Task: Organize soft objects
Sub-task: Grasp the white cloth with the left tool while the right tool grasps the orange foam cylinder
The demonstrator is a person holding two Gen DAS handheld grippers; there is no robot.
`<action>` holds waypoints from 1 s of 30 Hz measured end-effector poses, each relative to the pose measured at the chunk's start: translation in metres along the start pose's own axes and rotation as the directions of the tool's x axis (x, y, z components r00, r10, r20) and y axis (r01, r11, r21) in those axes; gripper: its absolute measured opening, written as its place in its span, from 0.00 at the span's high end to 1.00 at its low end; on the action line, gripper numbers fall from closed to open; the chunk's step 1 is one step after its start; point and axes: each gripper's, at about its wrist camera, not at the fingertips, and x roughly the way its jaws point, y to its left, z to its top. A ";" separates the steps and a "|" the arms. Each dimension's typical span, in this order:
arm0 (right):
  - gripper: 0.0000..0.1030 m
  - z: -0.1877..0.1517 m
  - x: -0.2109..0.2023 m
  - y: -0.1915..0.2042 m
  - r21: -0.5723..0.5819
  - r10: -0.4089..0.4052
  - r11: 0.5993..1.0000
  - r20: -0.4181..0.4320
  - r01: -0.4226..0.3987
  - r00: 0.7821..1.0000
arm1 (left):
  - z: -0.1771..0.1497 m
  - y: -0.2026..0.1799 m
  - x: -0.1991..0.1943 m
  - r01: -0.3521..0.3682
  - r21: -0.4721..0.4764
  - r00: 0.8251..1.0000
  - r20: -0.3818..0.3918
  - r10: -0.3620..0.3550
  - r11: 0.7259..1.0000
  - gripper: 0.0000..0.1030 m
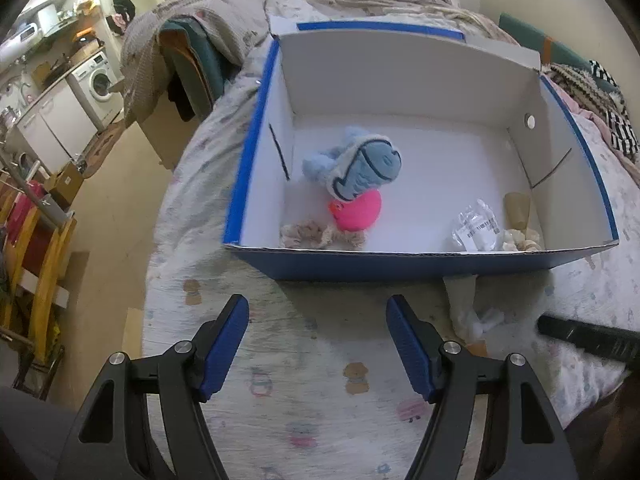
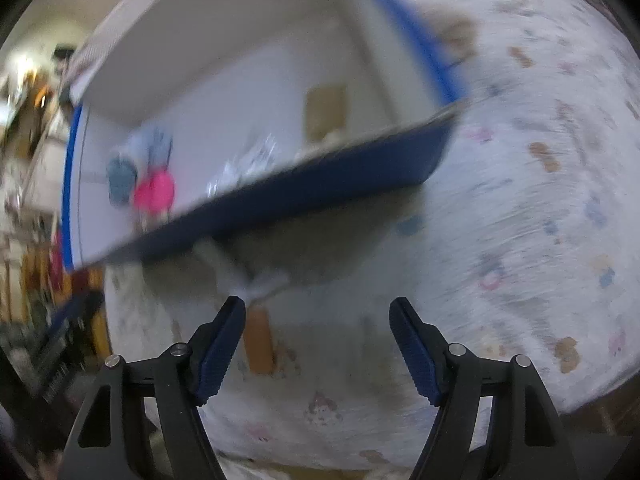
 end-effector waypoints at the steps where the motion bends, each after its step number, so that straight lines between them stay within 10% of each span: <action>1: 0.26 -0.003 0.005 0.008 -0.035 -0.003 0.999 -0.010 0.003 1.000 | 0.001 -0.002 0.003 0.002 0.000 1.000 -0.009 -0.002 1.000 0.33; 9: 0.51 -0.020 0.049 0.062 -0.249 -0.048 0.968 -0.126 0.016 0.991 | 0.007 -0.009 0.012 0.013 -0.012 0.999 -0.040 -0.013 1.000 0.33; 14: 0.84 -0.027 0.064 0.079 -0.351 -0.120 0.934 -0.138 0.065 0.983 | 0.007 -0.008 0.018 0.030 -0.015 0.997 -0.067 -0.031 0.999 0.33; 30: 0.88 -0.014 0.008 0.025 -0.178 -0.068 0.982 -0.019 0.063 0.998 | -0.005 -0.079 0.050 0.219 0.153 0.965 -0.181 -0.191 0.964 0.34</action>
